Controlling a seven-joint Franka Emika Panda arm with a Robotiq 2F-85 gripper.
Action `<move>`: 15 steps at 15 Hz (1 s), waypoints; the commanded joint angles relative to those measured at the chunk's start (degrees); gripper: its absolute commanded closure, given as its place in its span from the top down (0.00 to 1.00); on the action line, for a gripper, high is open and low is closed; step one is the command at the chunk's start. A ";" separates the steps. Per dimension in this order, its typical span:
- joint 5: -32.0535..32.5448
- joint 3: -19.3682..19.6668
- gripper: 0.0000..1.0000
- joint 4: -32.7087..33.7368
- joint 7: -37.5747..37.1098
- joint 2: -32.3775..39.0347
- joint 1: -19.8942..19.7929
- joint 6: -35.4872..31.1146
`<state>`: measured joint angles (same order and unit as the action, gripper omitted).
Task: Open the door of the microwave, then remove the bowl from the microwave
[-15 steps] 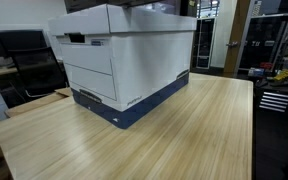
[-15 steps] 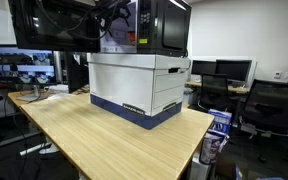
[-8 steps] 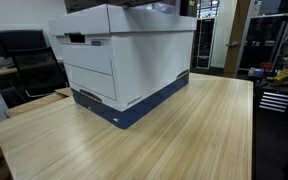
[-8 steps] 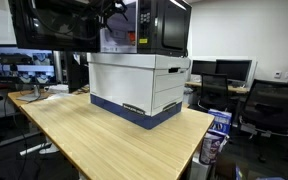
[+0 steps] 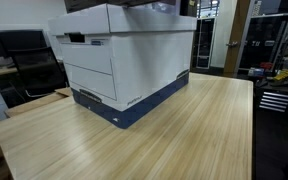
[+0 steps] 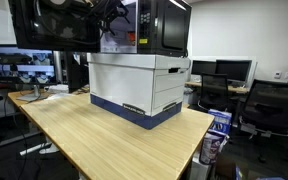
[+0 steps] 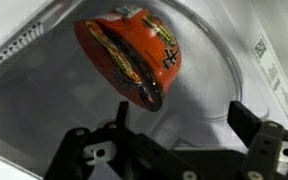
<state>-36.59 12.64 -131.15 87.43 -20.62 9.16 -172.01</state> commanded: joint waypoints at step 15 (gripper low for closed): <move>-14.44 29.19 0.24 10.38 26.46 4.98 26.65 -0.09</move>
<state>-47.87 38.53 -122.73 108.72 -15.75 32.44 -172.11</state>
